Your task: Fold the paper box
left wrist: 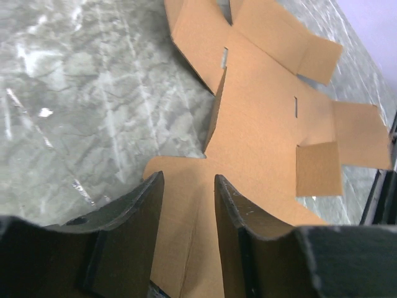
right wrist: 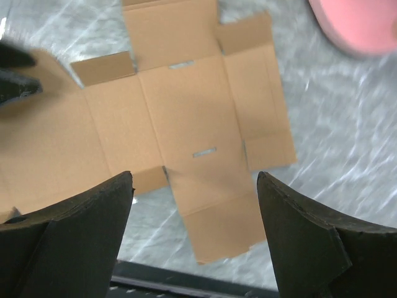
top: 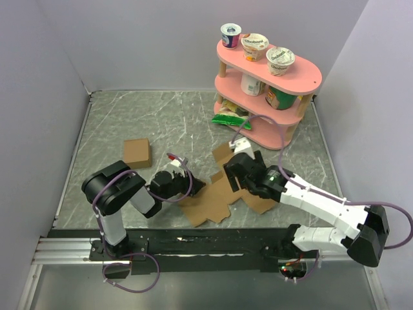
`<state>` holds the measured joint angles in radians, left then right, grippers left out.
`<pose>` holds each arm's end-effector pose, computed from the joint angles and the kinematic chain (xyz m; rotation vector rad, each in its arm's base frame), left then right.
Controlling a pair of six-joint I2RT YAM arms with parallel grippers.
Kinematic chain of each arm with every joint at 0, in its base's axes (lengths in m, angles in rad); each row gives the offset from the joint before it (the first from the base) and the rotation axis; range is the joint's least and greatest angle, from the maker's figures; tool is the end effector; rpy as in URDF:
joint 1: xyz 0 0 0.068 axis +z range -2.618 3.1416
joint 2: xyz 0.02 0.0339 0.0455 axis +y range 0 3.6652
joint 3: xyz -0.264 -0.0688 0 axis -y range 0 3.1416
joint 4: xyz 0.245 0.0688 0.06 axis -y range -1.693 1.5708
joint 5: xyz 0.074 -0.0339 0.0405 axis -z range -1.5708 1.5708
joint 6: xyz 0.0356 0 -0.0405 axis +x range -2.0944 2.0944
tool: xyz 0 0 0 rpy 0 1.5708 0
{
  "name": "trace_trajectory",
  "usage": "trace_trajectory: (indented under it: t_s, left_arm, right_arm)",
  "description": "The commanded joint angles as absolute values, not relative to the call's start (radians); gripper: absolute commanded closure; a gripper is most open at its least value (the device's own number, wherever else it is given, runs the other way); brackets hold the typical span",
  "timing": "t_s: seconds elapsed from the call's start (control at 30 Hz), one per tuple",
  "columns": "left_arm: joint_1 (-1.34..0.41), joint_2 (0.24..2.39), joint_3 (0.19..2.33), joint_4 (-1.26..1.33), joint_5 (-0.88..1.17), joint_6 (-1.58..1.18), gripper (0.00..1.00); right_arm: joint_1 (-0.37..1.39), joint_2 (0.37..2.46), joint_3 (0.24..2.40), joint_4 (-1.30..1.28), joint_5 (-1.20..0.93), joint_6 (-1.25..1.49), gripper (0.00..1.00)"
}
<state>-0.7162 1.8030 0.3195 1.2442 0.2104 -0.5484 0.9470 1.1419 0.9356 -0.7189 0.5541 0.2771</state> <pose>0.1970 -0.1813 0.1058 0.3223 1.9164 -1.0639 0.1467 0.1717 0.2788 -0.5516 2.2528 -0.0936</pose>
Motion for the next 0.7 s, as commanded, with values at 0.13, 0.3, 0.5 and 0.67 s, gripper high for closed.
trace_trajectory:
  t_s: [0.13,0.3,0.5,0.67]
  left_arm:
    - [-0.721,1.766,0.241,1.174,0.003,-0.705,0.55]
    - [-0.721,1.714,0.16,1.121,-0.093,-0.781,0.56]
    - [-0.758,1.528,0.089,1.078,-0.149,-0.785,0.51]
    - [-0.741,1.376,0.15,0.935,-0.008,-0.746,0.33]
  right_arm:
    - [0.7,1.077,0.916,-0.671,0.296,0.517,0.11]
    - [0.517,1.17,0.923,-0.5,0.18,0.462,0.09]
    - [0.39,1.238,0.933,-0.422,0.129,0.436,0.04]
    - [0.261,1.266,0.882,-0.37,0.019,0.403,0.04]
